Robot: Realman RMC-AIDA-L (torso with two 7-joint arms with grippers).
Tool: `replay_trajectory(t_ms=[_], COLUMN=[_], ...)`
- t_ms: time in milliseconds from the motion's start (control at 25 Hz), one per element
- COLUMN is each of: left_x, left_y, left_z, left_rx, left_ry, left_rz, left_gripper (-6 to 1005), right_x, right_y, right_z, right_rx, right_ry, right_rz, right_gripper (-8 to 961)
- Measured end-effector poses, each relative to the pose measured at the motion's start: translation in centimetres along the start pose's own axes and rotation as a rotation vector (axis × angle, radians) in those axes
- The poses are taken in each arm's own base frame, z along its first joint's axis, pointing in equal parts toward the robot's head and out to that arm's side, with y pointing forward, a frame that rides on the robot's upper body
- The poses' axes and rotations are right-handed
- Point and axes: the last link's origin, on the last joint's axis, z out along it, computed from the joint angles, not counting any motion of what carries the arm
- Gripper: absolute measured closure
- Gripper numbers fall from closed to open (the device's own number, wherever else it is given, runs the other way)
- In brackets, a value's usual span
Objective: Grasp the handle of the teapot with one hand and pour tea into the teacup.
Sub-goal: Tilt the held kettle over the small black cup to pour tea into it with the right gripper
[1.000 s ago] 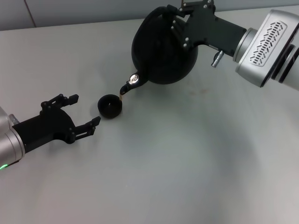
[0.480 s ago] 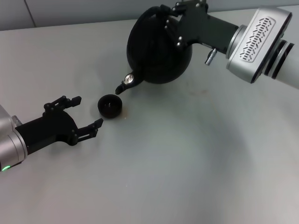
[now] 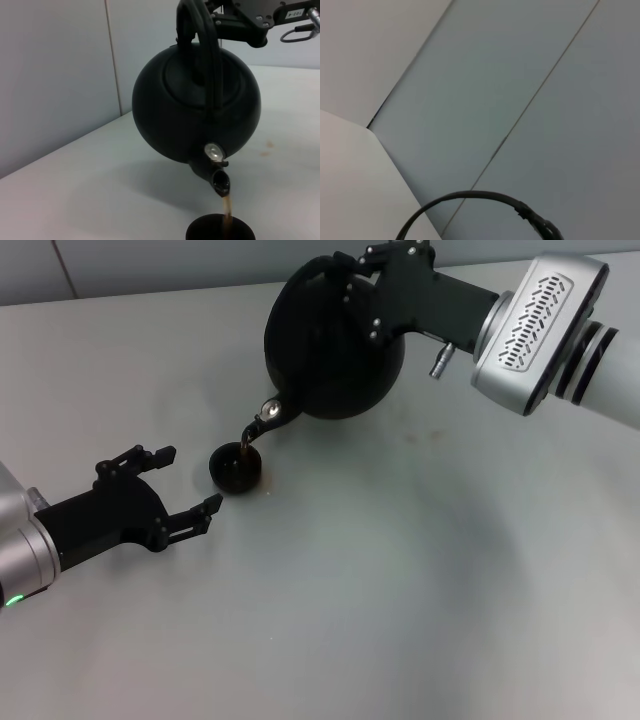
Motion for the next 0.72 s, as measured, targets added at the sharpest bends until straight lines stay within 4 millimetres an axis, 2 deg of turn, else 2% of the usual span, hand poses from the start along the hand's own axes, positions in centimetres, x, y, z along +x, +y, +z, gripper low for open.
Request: replay_trajectory(t_ms=[480, 720], left_x=[-0.17, -0.13], left_y=[0.17, 0.07], left_z=[0.09, -0.01], left_rx=[-0.01, -0.006], left_ry=[-0.015, -0.012], left_rz=[0.009, 0.007], left_gripper=[152, 152], right_x=[-0.19, 0.04], right_y=[-0.07, -0.01], right_z=[0.87, 0.76], right_rx=[-0.007, -0.001], right_ry=[0.011, 0.021], right_rz=[0.003, 0.082], right_gripper=[867, 868])
